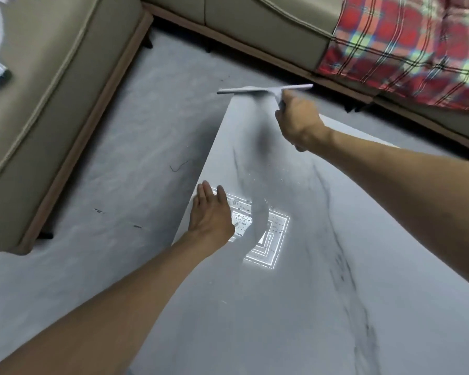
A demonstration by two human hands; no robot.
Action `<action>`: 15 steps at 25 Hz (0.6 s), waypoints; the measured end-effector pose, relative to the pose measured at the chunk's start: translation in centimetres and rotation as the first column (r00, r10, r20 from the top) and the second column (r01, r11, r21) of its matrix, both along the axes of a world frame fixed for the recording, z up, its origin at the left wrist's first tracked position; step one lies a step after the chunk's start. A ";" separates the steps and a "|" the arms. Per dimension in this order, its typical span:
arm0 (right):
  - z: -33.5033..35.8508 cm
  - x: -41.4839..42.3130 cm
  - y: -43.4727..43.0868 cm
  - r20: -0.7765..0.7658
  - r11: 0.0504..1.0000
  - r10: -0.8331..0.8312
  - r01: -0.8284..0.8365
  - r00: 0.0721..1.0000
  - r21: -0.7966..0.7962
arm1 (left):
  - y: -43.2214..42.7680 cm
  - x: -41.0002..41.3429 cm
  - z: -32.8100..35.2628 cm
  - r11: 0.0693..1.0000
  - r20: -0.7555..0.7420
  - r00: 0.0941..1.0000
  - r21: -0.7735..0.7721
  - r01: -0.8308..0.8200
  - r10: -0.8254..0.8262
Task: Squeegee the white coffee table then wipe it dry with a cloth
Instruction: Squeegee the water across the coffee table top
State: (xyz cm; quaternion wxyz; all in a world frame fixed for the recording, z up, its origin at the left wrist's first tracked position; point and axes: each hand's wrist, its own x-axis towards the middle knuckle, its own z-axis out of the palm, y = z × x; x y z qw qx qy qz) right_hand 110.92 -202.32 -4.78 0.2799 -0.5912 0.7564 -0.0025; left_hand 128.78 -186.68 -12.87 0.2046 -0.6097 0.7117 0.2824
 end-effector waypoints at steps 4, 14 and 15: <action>-0.8 -2.0 3.9 -0.087 0.990 0.139 -0.140 0.986 -0.001 | -0.5 -0.1 0.4 0.997 0.024 0.999 0.065 0.035 -0.037; 5.5 -10.4 21.7 -0.095 0.952 0.149 -0.117 0.984 0.282 | -2.3 -0.6 1.2 0.972 0.038 0.998 0.231 0.033 -0.043; 5.8 -10.7 20.9 -0.088 0.963 0.129 -0.103 0.988 0.251 | -2.3 -0.6 1.1 0.971 0.037 0.999 0.236 0.030 -0.040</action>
